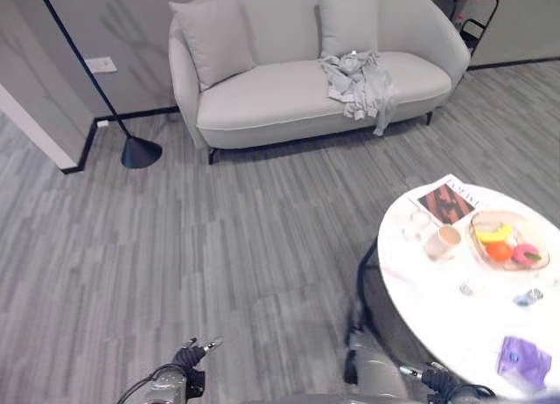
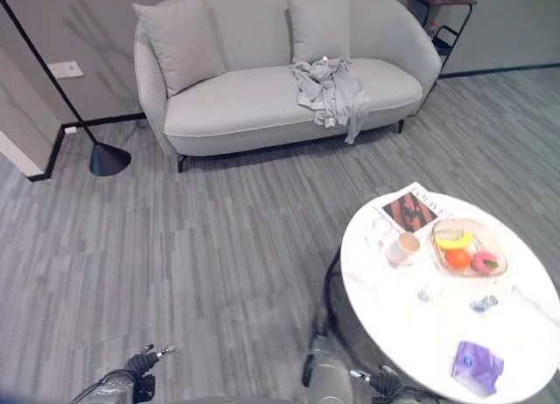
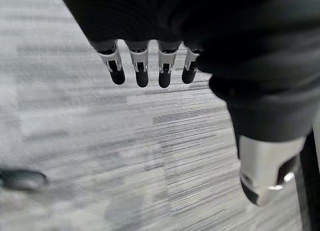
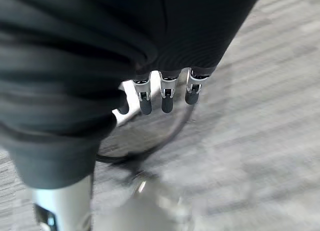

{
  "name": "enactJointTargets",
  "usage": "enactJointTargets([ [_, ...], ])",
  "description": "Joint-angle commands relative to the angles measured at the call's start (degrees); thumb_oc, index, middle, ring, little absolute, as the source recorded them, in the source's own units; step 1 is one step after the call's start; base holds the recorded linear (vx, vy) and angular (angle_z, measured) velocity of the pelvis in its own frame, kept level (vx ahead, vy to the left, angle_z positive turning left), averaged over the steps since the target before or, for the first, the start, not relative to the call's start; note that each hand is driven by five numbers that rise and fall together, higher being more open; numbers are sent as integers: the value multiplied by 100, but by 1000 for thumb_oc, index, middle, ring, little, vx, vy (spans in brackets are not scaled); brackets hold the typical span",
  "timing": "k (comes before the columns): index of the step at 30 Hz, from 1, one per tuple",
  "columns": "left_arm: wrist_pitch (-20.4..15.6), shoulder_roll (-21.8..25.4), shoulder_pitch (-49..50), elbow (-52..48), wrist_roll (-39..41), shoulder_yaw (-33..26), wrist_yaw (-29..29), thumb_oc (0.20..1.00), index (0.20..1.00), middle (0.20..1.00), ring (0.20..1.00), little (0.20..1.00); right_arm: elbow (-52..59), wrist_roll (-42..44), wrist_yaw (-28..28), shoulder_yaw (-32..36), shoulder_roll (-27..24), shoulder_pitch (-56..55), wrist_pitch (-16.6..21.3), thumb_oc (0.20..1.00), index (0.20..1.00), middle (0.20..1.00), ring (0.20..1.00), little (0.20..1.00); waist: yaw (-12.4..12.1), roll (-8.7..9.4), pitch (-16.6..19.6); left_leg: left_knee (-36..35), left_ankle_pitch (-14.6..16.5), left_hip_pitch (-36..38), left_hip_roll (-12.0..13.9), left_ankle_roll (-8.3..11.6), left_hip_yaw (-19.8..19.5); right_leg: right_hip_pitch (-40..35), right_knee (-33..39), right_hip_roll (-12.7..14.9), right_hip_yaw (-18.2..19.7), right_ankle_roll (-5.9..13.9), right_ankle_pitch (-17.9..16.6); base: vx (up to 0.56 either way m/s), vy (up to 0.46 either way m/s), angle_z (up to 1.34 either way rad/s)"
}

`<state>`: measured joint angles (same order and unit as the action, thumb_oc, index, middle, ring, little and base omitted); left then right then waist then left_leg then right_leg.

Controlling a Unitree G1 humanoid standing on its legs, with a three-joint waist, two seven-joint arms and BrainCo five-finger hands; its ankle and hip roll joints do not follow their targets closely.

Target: Hang the clothes on the sofa on the clothes rack.

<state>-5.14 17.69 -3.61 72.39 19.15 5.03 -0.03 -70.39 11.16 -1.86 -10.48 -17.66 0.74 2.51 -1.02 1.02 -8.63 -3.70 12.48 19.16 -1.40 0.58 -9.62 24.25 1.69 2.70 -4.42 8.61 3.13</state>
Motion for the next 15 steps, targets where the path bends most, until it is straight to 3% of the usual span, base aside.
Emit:
enactJointTargets([
  [1, -171, -43, 64, -261, 8, 182, 41, 1000, 1000, 1000, 1000, 1000, -2, -135, -15, -17, -299, 9, 52, 1000, 1000, 1000, 1000, 1000, 23, 120, -247, -130, -360, -524, -5, -15, -316, -843, 331, 165, 146, 175, -1445, 667, -403, 113],
  [3, -160, -99, 59, -245, 11, 272, 41, 1000, 1000, 1000, 1000, 1000, -57, -115, -58, 58, -393, -131, 66, 1000, 1000, 1000, 1000, 1000, 121, 64, -95, -18, -684, -424, 456, 197, -411, -1101, 204, 26, 224, 7, -1533, 546, -378, 67],
  [5, -151, -101, 63, -255, -31, 378, 39, 1000, 1000, 1000, 1000, 1000, -14, 7, -82, 104, -467, -199, 109, 1000, 1000, 1000, 1000, 1000, 170, 42, -82, 680, -968, -687, 623, 327, -411, -1319, 173, -20, 109, -117, -1359, 311, -245, 93],
  [6, -151, -103, 63, -255, -31, 379, 39, 1000, 1000, 1000, 1000, 1000, -14, 7, -81, 104, -469, -200, 110, 1000, 1000, 1000, 1000, 1000, 179, 36, -82, 701, -954, -697, 626, 328, -422, -1323, 174, -22, 97, -118, -1356, 354, -310, 100],
  [7, -106, -98, 55, -305, -103, 491, -10, 1000, 1000, 1000, 1000, 1000, 50, 156, -93, 144, -526, -257, 153, 1000, 1000, 1000, 1000, 1000, 211, 35, -134, 1833, -1410, -1091, 789, 458, -118, -1789, 251, -118, -37, -316, -1059, 220, -204, 56],
  [8, -105, -95, 55, -305, -103, 490, -10, 1000, 1000, 1000, 1000, 1000, 49, 156, -93, 143, -523, -256, 153, 1000, 1000, 1000, 1000, 1000, 228, 55, -121, 1826, -1432, -1114, 767, 455, -133, -1773, 251, -93, -47, -312, -1063, 338, -335, 31],
  [9, -81, -86, 47, -368, -95, 495, -18, 1000, 1000, 1000, 1000, 1000, 72, 221, -108, 174, -538, -258, 172, 1000, 1000, 1000, 1000, 1000, 231, 119, -175, 2471, -1711, -1422, 849, 407, 98, -1973, 280, -96, -65, -418, -945, 213, -239, 26],
  [10, -59, -73, 44, -429, -84, 507, -13, 1000, 1000, 1000, 1000, 1000, 91, 262, -123, 181, -541, -244, 160, 1000, 1000, 1000, 1000, 1000, 210, 154, -238, 2998, -1772, -1679, 981, 303, 389, -2188, 315, -151, -92, -523, -833, 342, -403, 30],
  [11, -40, -53, 3, -459, -59, 521, -9, 1000, 1000, 1000, 1000, 1000, 96, 309, -164, 179, -583, -146, 135, 1000, 1000, 1000, 1000, 1000, 108, 267, -353, 3652, -1634, -2293, 815, 155, 674, -2425, 331, -112, -49, -606, -681, 223, -264, 15],
  [12, -41, -55, 1, -459, -59, 521, -9, 1000, 1000, 1000, 1000, 1000, 95, 310, -164, 180, -584, -144, 135, 1000, 1000, 1000, 1000, 1000, 97, 244, -365, 3704, -1595, -2300, 838, 152, 677, -2435, 331, -135, -43, -603, -678, 321, -242, -30],
  [13, -46, -74, -34, -495, 9, 507, -27, 1000, 1000, 1000, 1000, 1000, 120, 346, -152, 191, -621, -90, 133, 1000, 1000, 1000, 1000, 1000, -64, 266, -431, 3582, -1288, -2828, 564, 126, 915, -2699, 331, -138, 37, -590, -533, 312, -94, -70],
  [15, -52, -112, -26, -549, -2, 535, -35, 1000, 1000, 1000, 1000, 1000, 181, 375, -163, 204, -633, -90, 159, 1000, 1000, 1000, 1000, 1000, -188, 226, -445, 2533, -1201, -3009, 335, 93, 1171, -2911, 331, -180, 98, -547, -378, 381, -51, -66],
])
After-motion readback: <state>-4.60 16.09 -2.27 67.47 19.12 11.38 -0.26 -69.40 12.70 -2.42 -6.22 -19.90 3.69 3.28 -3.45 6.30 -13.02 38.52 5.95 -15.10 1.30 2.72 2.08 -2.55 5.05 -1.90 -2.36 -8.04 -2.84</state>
